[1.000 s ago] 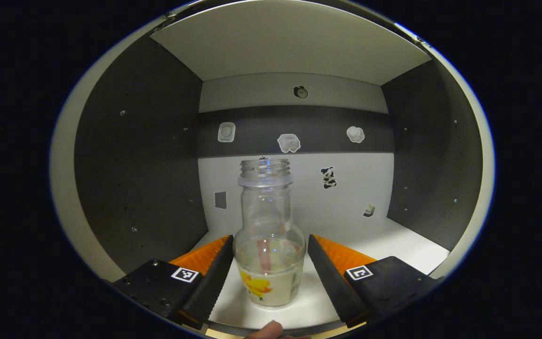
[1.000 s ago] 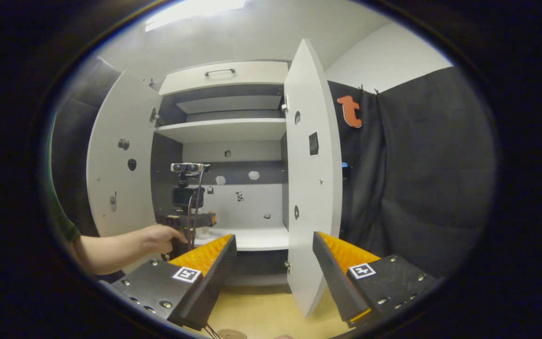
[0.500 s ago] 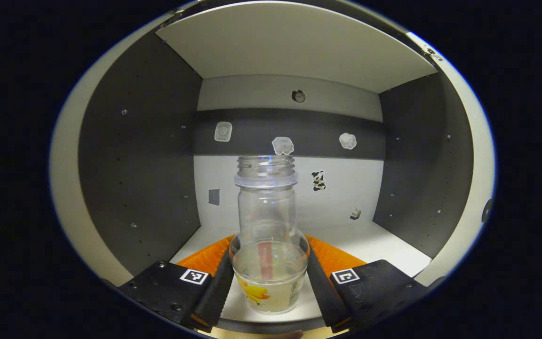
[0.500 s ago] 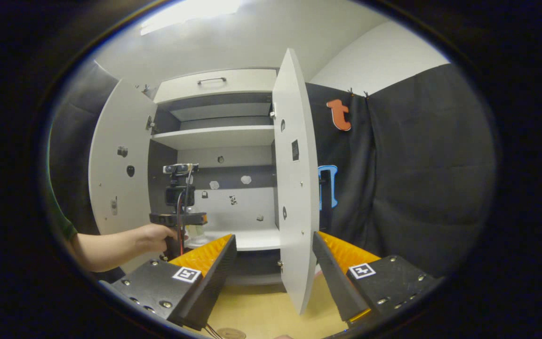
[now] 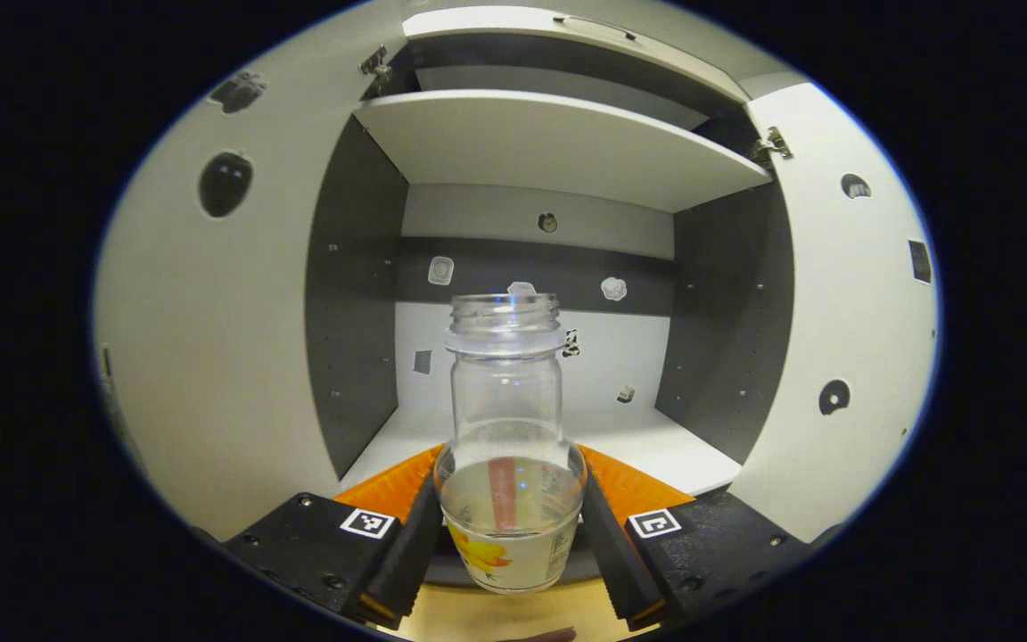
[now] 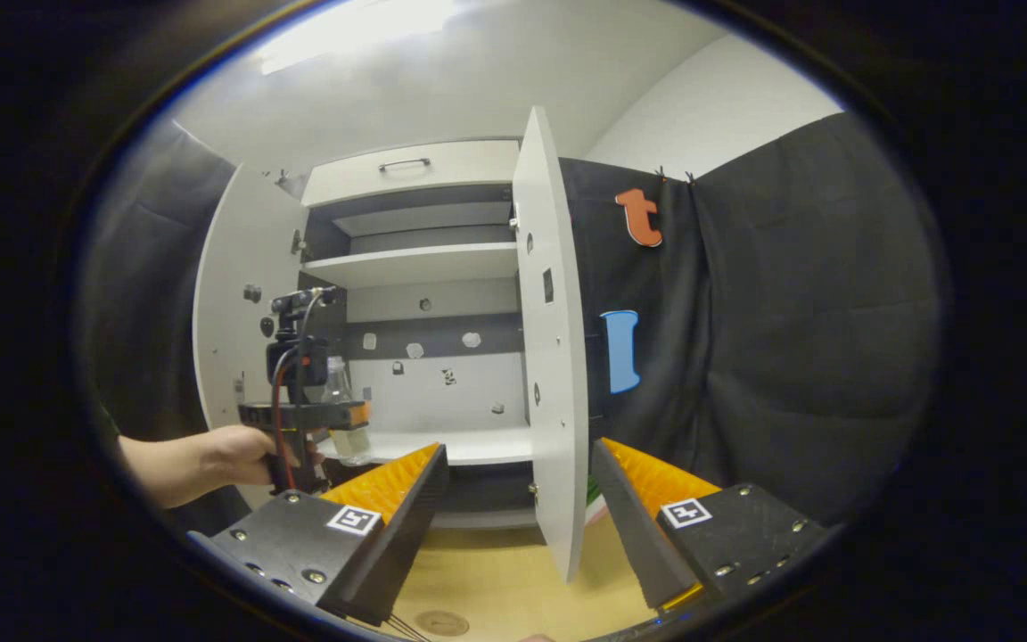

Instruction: Grasp the bottle in the cabinet with the left hand and place it on the coaster, then close the right door with the right hand and the left door with the left hand.

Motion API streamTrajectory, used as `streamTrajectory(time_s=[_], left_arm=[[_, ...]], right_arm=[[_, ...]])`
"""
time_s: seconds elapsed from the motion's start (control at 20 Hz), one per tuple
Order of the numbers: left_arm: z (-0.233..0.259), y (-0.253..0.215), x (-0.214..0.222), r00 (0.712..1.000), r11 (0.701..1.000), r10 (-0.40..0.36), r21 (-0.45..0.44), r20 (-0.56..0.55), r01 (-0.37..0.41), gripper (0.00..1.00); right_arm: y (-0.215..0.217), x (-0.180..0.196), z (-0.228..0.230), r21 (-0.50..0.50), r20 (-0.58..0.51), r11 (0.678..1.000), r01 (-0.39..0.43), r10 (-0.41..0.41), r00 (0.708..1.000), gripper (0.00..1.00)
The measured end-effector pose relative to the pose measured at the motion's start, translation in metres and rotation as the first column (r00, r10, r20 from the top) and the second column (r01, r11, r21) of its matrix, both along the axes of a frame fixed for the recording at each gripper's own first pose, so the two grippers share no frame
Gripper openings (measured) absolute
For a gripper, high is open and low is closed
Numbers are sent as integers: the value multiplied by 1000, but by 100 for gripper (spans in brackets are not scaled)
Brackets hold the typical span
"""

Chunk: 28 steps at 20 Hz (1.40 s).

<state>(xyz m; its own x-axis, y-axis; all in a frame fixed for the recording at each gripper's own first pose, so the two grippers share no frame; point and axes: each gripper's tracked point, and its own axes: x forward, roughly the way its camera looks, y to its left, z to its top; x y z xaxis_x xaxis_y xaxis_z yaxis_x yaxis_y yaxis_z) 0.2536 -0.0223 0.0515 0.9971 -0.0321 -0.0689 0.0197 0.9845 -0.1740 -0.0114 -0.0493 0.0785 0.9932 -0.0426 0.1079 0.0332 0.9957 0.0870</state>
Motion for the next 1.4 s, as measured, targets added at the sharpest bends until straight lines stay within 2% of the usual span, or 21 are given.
streamTrajectory(time_s=[0.1,0.25,0.4,0.6,0.65,0.7,0.75,0.85,1.05,1.1,1.15,1.2,1.4], left_arm=[[-9,-4,-31,1000,1000,-14,25,6,14,80],[-28,-13,-70,999,999,-37,1,19,37,80],[-66,-24,-101,997,998,-63,-22,-34,62,80],[-108,-39,-127,994,995,-96,-39,-54,94,81],[-120,-42,-132,994,995,-99,-27,-50,98,81],[-132,-47,-135,993,995,-103,-22,-53,102,81],[-146,-53,-140,992,994,-108,-23,-58,106,78],[-176,-69,-147,989,991,-131,-42,-73,128,81],[-223,-109,-163,971,973,-231,-33,-54,230,80],[-233,-121,-167,964,965,-262,-22,-50,261,81],[-243,-134,-172,955,956,-293,-12,-47,293,81],[-256,-145,-177,945,946,-324,-4,-55,324,81],[-295,-180,-193,903,906,-420,15,-94,423,81]], right_arm=[[-1,-7,-2,12,-3,1000,-8,8,1000,99],[-2,-13,-3,24,-4,1000,-19,19,1000,99],[2,-16,-5,24,-4,999,-38,38,999,99],[11,-16,-9,31,1,997,-75,75,997,99],[17,-17,-9,41,15,994,-101,101,995,94],[25,-17,-9,55,22,990,-131,130,991,99],[31,-16,-12,69,26,985,-157,156,987,99],[38,-12,-16,76,22,981,-180,178,984,99],[43,-4,-23,54,7,982,-179,179,984,99],[44,-1,-23,51,4,983,-177,177,984,94],[44,3,-26,52,-6,984,-172,172,985,94],[44,7,-29,53,-21,985,-166,167,986,99],[38,20,-39,57,-60,991,-123,126,990,99]])
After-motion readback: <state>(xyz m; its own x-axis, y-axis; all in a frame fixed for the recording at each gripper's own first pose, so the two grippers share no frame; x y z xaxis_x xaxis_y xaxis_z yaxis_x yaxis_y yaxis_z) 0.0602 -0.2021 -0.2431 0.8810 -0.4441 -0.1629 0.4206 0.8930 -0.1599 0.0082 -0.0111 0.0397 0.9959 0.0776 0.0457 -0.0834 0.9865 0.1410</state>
